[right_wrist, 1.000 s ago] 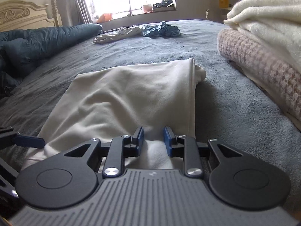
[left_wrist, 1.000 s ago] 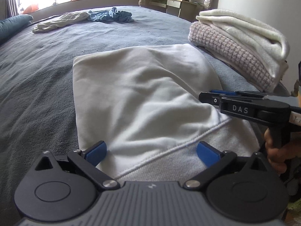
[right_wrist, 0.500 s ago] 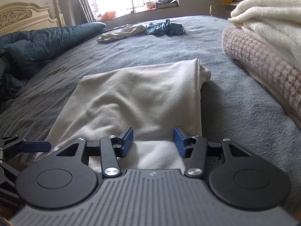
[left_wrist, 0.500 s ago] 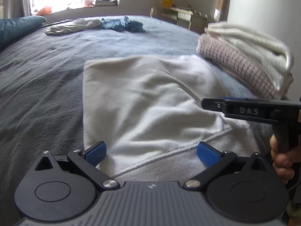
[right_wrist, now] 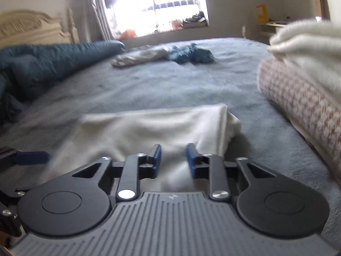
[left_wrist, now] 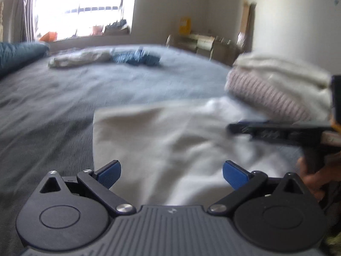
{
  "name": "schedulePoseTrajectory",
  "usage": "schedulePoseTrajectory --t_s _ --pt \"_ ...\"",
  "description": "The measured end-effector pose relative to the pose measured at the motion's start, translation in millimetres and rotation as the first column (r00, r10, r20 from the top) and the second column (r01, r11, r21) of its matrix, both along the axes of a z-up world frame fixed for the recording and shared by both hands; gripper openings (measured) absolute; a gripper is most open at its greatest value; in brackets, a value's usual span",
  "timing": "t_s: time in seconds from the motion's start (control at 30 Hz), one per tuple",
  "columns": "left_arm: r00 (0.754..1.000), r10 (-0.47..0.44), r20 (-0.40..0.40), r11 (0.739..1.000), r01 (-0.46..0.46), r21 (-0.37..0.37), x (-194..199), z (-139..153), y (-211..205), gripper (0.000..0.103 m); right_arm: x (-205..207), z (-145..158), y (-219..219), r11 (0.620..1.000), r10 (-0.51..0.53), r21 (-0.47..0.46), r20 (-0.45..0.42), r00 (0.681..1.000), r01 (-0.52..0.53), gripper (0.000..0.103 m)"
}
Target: Fold clothes
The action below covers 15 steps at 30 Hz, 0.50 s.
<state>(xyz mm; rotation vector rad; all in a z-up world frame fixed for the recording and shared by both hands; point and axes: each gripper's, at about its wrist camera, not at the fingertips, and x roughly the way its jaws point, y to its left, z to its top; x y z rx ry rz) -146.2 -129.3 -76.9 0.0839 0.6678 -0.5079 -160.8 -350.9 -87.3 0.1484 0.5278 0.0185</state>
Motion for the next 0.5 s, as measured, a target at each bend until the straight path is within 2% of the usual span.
schedulePoseTrajectory --t_s 0.07,0.17,0.27,0.33,0.43,0.5 --pt "1.000 0.000 0.000 1.000 0.000 0.001 0 -8 4 0.101 -2 -2 -10 0.999 -0.005 0.034 0.008 1.000 0.005 0.008" --pt "1.000 -0.016 0.018 1.000 0.015 0.010 -1 -12 7 0.103 -5 12 -21 0.993 -0.013 0.119 0.031 0.999 0.009 0.009" --pt "1.000 -0.017 0.020 1.000 0.016 0.005 -1 -16 9 0.103 7 22 -22 0.997 -0.024 0.073 0.064 0.998 0.019 0.010" --pt "1.000 -0.019 0.021 1.000 0.019 0.004 0 -17 9 0.103 24 17 -29 0.996 -0.027 0.081 0.045 0.999 0.023 0.011" --pt "1.000 -0.020 0.020 1.000 0.020 0.007 2 -18 8 0.103 48 -7 -42 0.994 -0.062 0.095 -0.003 0.998 0.062 0.010" --pt "1.000 -0.020 0.020 1.000 0.020 0.009 3 -18 7 0.103 47 -12 -52 0.983 -0.088 0.164 0.003 0.996 0.086 0.011"
